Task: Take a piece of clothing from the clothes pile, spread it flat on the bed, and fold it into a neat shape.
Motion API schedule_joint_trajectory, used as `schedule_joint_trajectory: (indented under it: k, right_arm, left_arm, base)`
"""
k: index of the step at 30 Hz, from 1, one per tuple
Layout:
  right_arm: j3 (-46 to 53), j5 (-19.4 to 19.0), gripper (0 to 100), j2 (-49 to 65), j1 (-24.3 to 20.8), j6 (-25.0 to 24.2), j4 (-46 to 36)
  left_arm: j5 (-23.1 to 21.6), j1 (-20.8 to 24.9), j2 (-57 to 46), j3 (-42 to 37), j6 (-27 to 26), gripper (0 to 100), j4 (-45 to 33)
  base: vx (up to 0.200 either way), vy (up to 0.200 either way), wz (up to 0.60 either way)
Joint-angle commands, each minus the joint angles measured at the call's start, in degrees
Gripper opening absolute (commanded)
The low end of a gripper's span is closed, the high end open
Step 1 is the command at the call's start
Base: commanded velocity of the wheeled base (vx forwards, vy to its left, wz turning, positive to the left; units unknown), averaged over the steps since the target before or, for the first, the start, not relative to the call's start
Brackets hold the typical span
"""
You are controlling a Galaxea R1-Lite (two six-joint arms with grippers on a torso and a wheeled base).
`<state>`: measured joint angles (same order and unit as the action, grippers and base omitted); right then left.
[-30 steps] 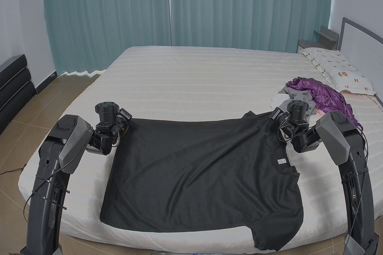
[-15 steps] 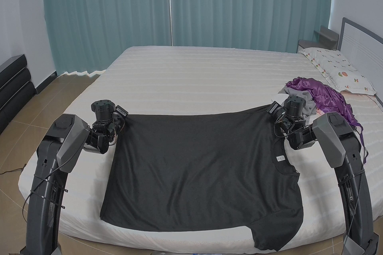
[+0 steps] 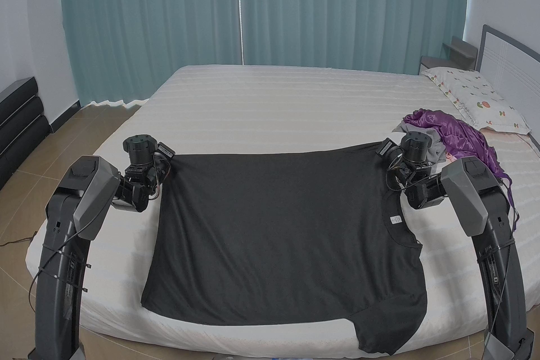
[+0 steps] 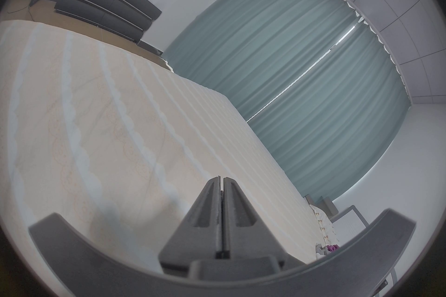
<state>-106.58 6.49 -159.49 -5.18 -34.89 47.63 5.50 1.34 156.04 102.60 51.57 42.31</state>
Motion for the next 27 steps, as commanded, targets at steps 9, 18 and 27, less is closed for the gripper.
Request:
schedule_joint_trajectory:
  k: [9,18,27]
  right_arm:
    - [-0.8,0.9,0,-1.0,0.0,0.4,0.2]
    - [-0.9,1.0,0,-3.8,0.0,1.0,-0.4]
    - [-1.5,1.0,0,-5.7,-0.1,1.1,-0.5]
  left_arm:
    - [-0.1,0.1,2.1,0.9,-1.2,0,0.0]
    - [-0.7,0.2,3.4,1.2,-1.4,0,0.0]
    - [-0.8,0.2,4.1,2.2,-1.4,0,-0.4]
  base:
    - [0.000,0.000,0.00]
    - [0.000,0.000,0.00]
    - [0.000,0.000,0.00]
